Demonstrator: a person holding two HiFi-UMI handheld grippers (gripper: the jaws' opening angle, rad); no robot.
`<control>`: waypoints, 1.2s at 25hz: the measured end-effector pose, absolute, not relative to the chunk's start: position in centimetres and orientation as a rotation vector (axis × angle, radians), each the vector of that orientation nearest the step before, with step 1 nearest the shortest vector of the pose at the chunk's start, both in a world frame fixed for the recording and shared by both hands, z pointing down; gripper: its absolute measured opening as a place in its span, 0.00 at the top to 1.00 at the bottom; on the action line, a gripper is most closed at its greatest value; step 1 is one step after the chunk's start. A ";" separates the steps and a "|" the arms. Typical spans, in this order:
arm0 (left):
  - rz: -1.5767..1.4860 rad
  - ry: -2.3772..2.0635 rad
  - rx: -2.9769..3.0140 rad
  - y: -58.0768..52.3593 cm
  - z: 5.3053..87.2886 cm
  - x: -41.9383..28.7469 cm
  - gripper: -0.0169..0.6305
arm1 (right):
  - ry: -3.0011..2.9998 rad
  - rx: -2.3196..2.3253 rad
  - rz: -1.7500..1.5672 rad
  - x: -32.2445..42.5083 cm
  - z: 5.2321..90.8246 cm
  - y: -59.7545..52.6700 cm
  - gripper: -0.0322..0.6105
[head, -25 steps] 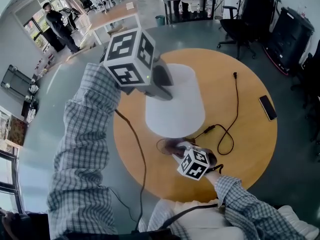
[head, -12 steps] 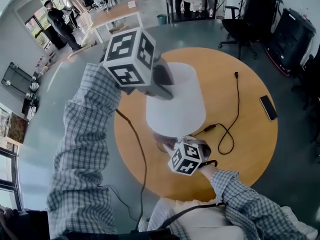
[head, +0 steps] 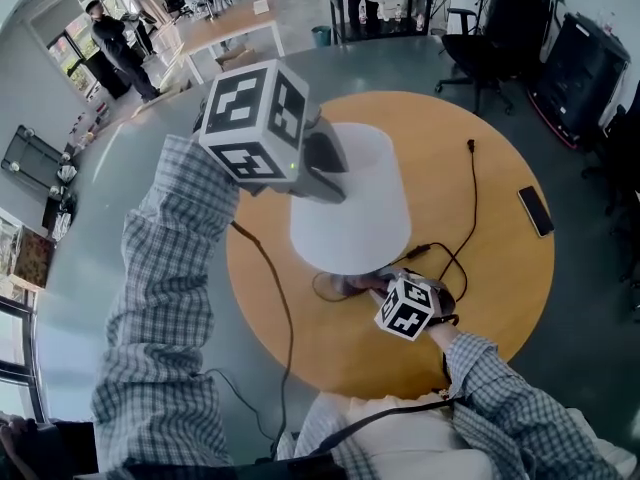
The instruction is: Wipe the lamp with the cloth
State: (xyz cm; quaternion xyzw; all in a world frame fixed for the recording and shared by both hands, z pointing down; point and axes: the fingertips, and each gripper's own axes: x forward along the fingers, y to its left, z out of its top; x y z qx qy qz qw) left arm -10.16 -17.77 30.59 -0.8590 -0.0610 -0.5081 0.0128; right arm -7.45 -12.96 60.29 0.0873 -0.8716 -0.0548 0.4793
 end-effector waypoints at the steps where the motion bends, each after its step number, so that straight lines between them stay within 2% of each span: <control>1: -1.583 -0.187 -2.673 -17.7 30.6 -10.1 0.86 | -2.125 0.240 -0.114 -6.5 60.2 -13.6 0.84; 14: -1.539 -0.039 -2.587 -14.3 31.0 -9.3 0.85 | -2.380 0.591 0.289 1.8 55.5 -16.3 0.84; 30: -1.518 0.058 -2.407 -9.5 32.2 -8.5 0.83 | -2.405 0.599 0.431 1.0 56.2 -13.2 0.84</control>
